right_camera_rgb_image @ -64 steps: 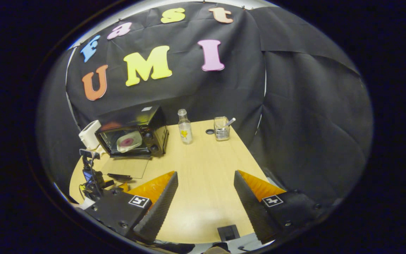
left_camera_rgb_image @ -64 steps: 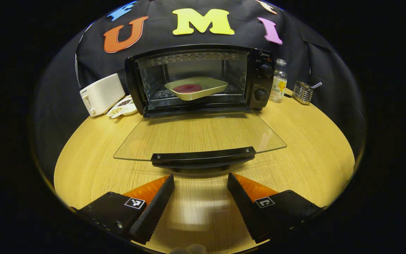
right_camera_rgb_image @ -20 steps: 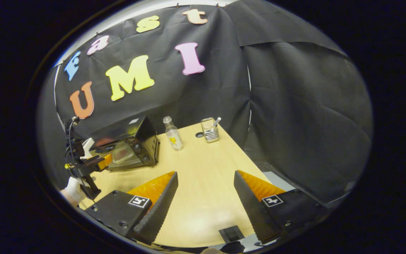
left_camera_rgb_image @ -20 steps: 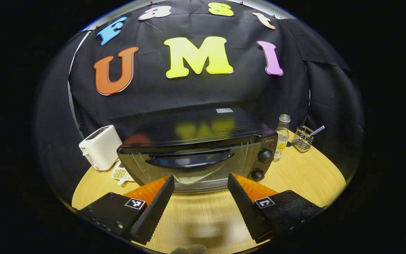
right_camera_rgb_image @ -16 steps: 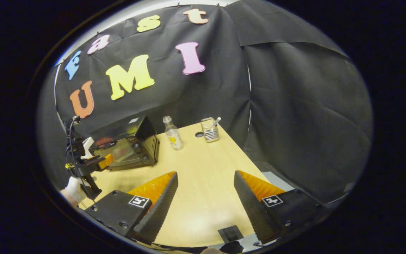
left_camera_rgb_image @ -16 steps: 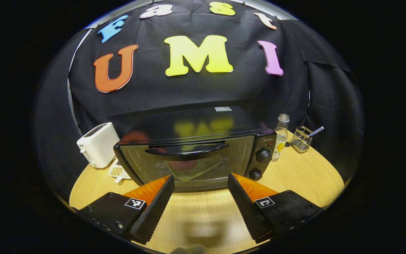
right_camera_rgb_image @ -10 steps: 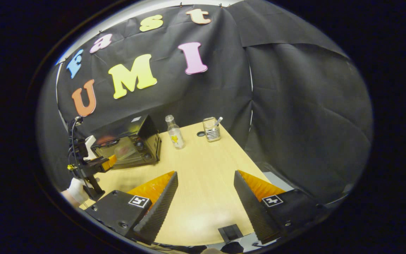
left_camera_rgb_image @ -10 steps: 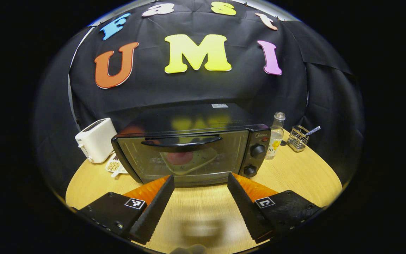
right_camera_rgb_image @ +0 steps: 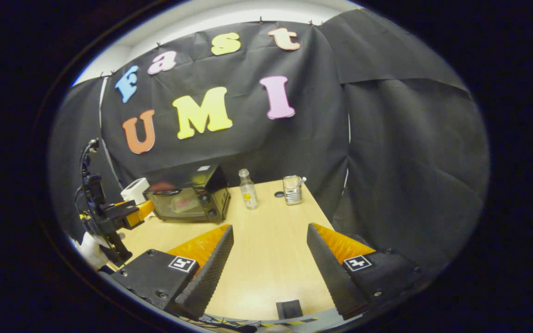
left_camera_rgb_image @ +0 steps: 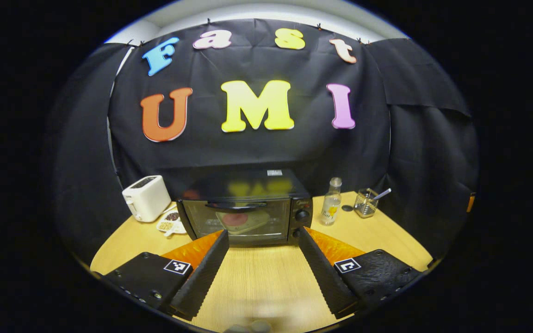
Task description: Open the electric oven with the left hand, put the food in, and close the electric oven.
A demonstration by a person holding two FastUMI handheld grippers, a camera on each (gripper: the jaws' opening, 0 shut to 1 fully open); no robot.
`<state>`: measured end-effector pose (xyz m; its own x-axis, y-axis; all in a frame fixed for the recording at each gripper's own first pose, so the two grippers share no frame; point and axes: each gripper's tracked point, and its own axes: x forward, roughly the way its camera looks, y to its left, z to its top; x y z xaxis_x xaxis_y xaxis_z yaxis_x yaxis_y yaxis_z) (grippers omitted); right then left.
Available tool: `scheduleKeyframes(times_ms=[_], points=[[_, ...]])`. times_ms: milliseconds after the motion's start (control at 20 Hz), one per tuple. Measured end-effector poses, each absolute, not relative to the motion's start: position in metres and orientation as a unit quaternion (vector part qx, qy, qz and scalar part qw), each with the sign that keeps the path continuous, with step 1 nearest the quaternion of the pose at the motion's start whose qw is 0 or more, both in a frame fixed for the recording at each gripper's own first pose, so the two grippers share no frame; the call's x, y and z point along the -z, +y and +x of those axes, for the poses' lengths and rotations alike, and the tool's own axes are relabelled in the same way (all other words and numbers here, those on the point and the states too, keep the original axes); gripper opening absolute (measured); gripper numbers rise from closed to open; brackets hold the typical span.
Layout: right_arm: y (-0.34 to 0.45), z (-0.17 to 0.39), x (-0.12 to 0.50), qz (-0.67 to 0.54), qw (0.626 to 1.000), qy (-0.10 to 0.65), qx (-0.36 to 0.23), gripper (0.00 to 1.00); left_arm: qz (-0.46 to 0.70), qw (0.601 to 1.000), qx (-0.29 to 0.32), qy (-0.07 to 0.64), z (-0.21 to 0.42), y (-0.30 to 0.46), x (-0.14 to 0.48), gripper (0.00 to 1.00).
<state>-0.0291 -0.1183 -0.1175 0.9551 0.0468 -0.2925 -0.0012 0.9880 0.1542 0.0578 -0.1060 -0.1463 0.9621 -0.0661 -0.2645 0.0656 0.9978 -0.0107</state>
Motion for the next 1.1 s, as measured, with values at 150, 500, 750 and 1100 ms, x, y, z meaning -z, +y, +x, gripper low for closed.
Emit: scheduleKeyframes(times_ms=[150, 500, 750, 1100], points=[[-0.127, -0.058, 0.081, 0.060, 0.992, 0.101, -0.041, 1.00, 0.006, 0.996, 0.006, 0.087, -0.004, -0.100, 0.090, 0.96], [-0.137, -0.113, 0.043, 0.003, 0.997, 0.011, -0.074, 1.00, 0.010, 0.999, -0.038, 0.035, -0.146, -0.090, 0.022, 0.96], [-0.123, -0.132, 0.037, 0.007, 0.996, -0.005, -0.087, 1.00, 0.010, 0.997, -0.067, 0.036, -0.193, -0.064, 0.013, 0.96], [-0.117, -0.133, 0.022, 0.015, 0.998, -0.011, -0.064, 1.00, 0.008, 0.998, -0.056, 0.027, -0.191, -0.054, -0.003, 0.96]])
